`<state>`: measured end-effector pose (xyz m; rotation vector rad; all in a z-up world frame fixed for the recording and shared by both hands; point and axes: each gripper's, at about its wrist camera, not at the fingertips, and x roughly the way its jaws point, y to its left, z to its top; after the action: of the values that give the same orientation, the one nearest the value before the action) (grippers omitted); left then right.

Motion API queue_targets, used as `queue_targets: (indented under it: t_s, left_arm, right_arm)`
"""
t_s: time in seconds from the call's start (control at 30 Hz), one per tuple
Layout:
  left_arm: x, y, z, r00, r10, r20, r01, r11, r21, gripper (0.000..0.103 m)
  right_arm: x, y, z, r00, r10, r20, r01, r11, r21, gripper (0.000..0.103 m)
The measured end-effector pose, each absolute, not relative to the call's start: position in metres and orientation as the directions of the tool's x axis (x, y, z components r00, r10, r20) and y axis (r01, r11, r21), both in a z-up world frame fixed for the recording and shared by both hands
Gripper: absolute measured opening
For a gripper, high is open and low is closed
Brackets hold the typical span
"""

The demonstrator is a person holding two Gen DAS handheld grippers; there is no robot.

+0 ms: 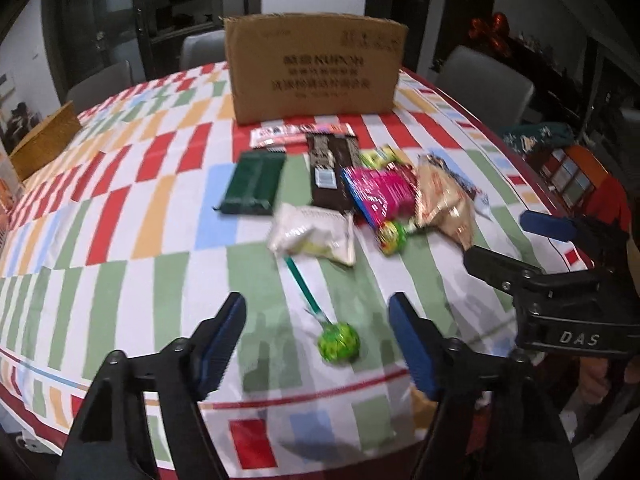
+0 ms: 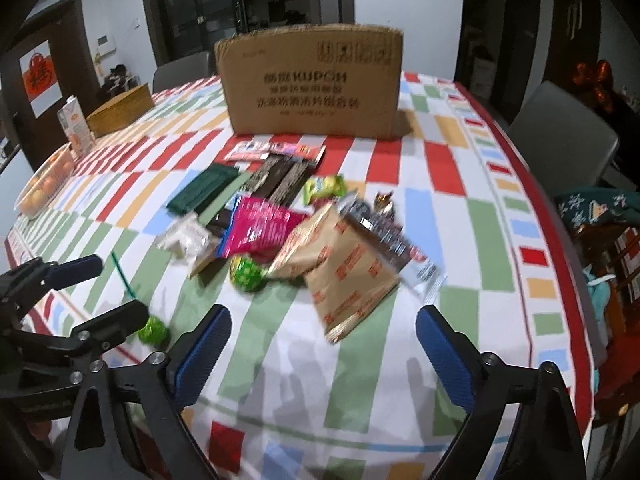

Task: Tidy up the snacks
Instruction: 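Move both tools toward the snacks in front of the box, then grasp the gold Fortune Biscuits packet with the right tool while the left grasps the green lollipop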

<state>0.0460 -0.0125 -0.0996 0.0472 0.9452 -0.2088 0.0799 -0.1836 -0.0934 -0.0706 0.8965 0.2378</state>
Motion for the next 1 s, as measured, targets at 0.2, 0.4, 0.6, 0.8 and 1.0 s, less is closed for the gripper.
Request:
queue_targets:
  t_s: [0.2, 0.4, 0.6, 0.8, 1.0]
  left_arm:
    - [0.048, -0.019, -0.113, 0.517, -0.213, -0.829, 0.231, 0.967, -0.104, 0.050]
    - [0.054, -0.021, -0.122, 0.482, -0.231, -0.845, 0.231, 0.964, -0.132, 0.034]
    - [0.061, -0.021, -0.123, 0.471, -0.243, -0.848, 0.232, 0.962, -0.146, 0.024]
    - [0.073, -0.027, -0.109, 0.509, -0.250, -0.824, 0.242, 0.960, -0.142, 0.024]
    - [0.087, -0.032, -0.099, 0.538, -0.254, -0.804, 0.249, 0.959, -0.136, 0.024]
  right_arm:
    - [0.082, -0.187, -0.101, 0.587, 0.169, -0.792, -0.231, 0.972, 0.036, 0.088]
    - [0.088, -0.186, -0.106, 0.575, 0.174, -0.800, -0.252, 0.967, 0.029, 0.085]
    - [0.097, -0.183, -0.107, 0.580, 0.175, -0.796, -0.270, 0.963, 0.014, 0.083]
    - [0.112, -0.183, -0.103, 0.595, 0.188, -0.781, -0.291, 0.957, 0.008, 0.081]
    - [0.128, -0.182, -0.109, 0.574, 0.199, -0.794, -0.330, 0.944, -0.002, 0.076]
